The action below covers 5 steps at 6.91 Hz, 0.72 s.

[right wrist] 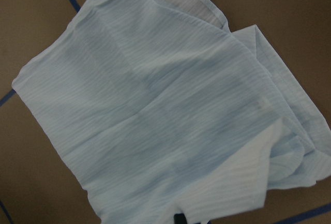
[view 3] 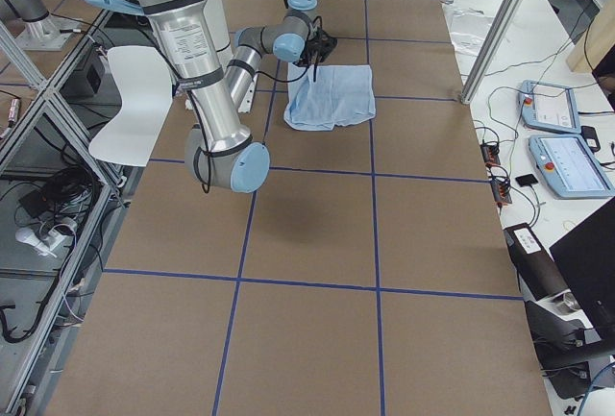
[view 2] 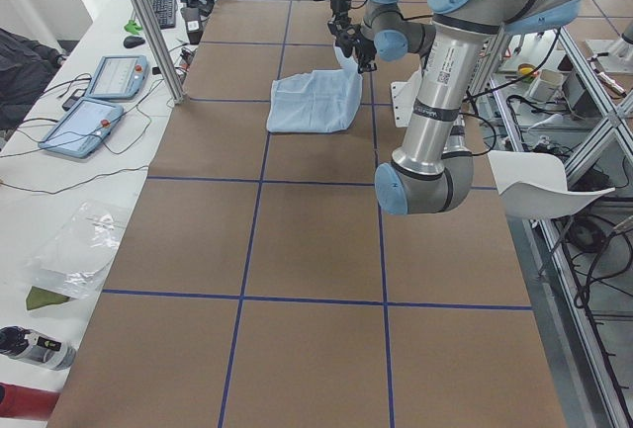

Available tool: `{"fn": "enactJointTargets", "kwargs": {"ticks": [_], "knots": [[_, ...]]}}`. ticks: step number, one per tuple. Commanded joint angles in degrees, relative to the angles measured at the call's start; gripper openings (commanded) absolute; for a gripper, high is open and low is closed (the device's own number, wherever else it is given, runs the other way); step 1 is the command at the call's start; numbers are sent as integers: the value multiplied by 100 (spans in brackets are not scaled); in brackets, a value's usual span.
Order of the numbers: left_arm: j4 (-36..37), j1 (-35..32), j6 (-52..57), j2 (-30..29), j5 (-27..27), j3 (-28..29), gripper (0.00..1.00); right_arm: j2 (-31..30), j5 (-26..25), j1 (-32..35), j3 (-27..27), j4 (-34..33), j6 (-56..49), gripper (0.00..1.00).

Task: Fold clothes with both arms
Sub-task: 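Lift both near corners and fold them over toward the far edge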

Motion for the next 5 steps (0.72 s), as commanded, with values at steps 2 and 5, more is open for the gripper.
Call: {"fn": "enactJointTargets", "kwargs": {"ticks": [2, 5], "knots": [[-1841, -639, 295, -189, -112, 1783, 0, 698, -20, 430, -1239, 47, -661, 0], [-2295, -1113, 637, -198, -112, 2455, 0, 1394, -46, 465, -2312, 74, -732, 0]]}}
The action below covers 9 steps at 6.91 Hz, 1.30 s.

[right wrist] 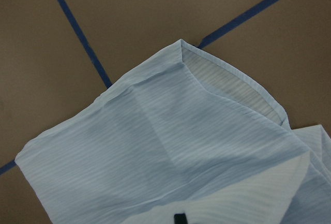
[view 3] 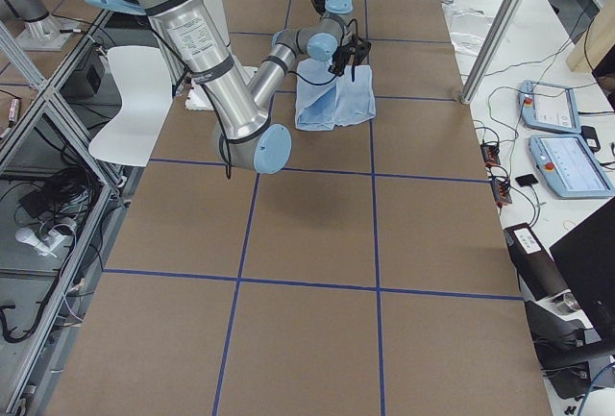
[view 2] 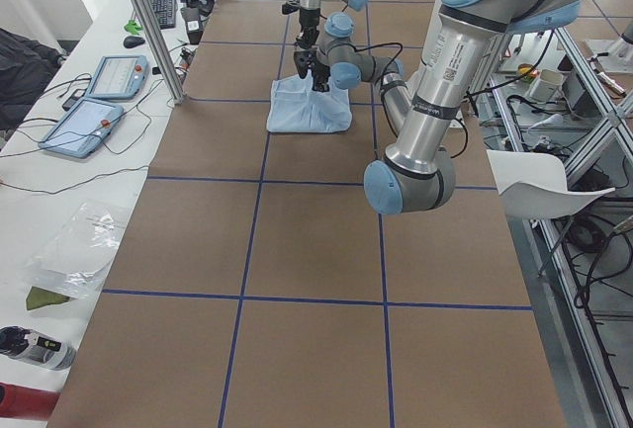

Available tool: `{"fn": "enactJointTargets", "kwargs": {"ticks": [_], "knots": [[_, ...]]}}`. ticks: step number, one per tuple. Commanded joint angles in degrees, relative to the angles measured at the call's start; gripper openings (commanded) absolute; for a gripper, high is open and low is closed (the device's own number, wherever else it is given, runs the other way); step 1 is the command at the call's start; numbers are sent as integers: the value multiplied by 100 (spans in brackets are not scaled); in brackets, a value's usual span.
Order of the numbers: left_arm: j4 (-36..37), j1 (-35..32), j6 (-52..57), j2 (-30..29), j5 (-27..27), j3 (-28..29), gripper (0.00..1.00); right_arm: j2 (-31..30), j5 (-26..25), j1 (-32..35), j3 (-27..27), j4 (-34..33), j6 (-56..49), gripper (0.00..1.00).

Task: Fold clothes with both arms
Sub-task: 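Lift both near corners and fold them over toward the far edge, then lay the folded edge down at the far side and open both grippers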

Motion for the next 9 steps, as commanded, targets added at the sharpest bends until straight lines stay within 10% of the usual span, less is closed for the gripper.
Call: {"fn": "enactJointTargets", "kwargs": {"ticks": [1, 3, 8, 9], "knots": [[-605, -282, 146, -105, 0, 726, 0, 263, -14, 77, -596, 12, -157, 0], [-2098, -388, 147, -446, 0, 2209, 0, 263, -31, 131, -756, 29, -203, 0], [-2227, -397, 147, -492, 0, 2339, 0, 536, -49, 218, -1749, 855, -264, 0], [-2227, -397, 147, -483, -9, 2321, 0, 544, -41, 236, -1836, 943, -273, 29]]}}
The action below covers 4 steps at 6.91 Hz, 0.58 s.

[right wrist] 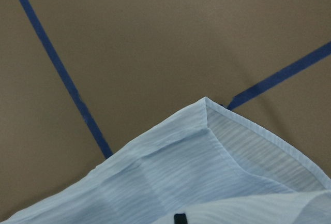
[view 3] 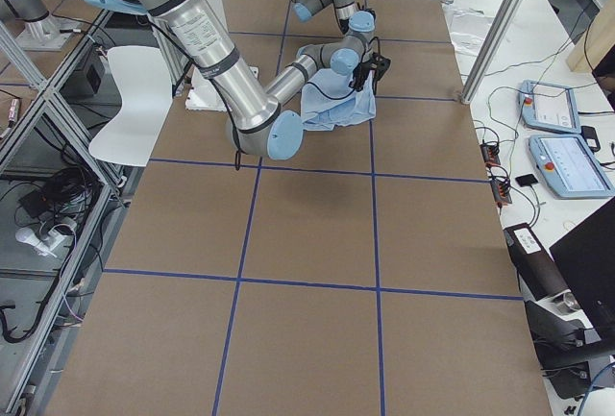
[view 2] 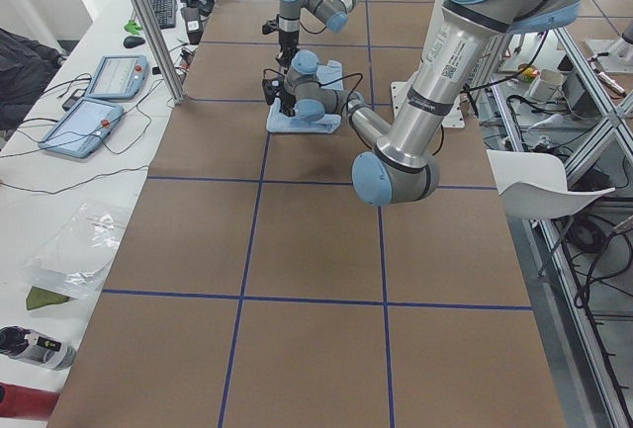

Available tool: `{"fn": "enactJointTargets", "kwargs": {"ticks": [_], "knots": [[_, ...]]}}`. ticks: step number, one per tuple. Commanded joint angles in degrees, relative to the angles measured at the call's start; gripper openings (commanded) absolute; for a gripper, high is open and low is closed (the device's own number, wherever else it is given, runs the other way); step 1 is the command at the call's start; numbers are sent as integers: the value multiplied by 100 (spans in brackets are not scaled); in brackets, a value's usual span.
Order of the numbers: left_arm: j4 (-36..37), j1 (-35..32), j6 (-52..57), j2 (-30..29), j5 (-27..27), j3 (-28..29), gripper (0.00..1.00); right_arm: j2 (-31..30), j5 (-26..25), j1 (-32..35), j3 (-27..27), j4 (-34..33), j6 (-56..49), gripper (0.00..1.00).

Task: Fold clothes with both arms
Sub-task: 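Lay the folded edge down at the far side and open both grippers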

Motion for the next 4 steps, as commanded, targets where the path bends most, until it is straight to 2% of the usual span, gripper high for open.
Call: {"fn": "enactJointTargets", "kwargs": {"ticks": [1, 2, 3, 4], "knots": [[8, -9, -9, 4, -7, -43, 5, 12, -54, 30, -260, 371, -22, 99], [16, -10, 0, 30, -7, -44, 92, 12, -55, 30, -461, 635, -22, 100], [43, -18, 0, 39, -7, -52, 100, 12, -55, 56, -507, 742, -22, 100], [51, -79, 9, 65, -7, -35, 100, 47, -37, 74, -507, 751, -22, 100]]}}
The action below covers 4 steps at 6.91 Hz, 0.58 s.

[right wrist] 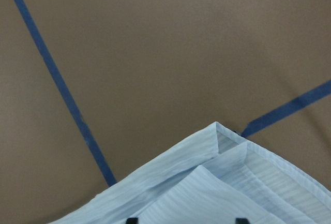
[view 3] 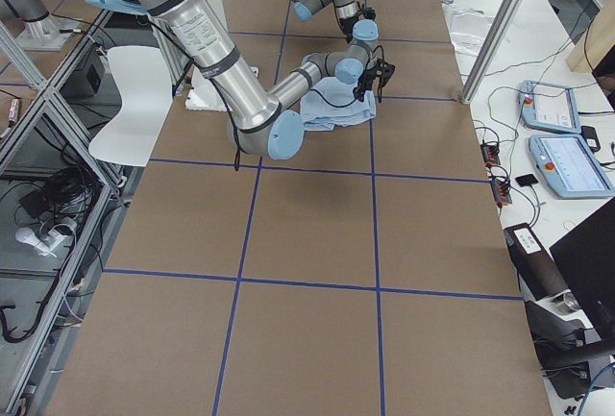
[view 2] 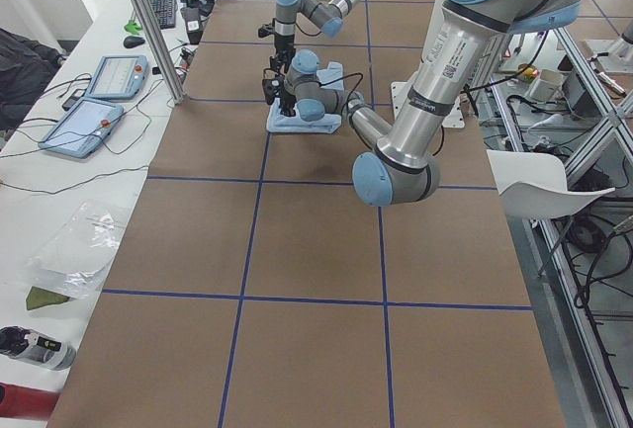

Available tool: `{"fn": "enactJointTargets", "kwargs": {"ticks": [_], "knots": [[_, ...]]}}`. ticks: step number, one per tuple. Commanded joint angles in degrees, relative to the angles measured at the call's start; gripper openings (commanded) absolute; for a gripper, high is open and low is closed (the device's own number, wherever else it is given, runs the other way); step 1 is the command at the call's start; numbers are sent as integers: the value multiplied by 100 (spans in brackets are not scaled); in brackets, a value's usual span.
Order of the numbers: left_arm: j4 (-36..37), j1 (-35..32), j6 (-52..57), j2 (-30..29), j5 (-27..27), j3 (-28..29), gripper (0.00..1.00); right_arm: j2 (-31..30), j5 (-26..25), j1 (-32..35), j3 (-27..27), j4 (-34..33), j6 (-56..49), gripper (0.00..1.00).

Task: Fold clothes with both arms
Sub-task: 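Lay the folded edge down at the far side and open both grippers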

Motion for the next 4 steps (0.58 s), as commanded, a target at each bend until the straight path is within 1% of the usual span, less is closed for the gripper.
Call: {"fn": "enactJointTargets", "kwargs": {"ticks": [1, 2, 3, 4], "knots": [[25, -108, 16, 34, 0, 26, 100, 94, 20, 21, -34, 80, 0, 100], [25, -170, 16, 34, -35, 17, 100, 121, 20, 47, -34, 71, -157, 100], [42, -370, 33, 86, -601, 8, 100, 112, 98, 170, 45, 37, -480, 100], [42, -651, 251, 357, -1033, -244, 100, 69, 343, 380, 150, -25, -736, 100]]}}
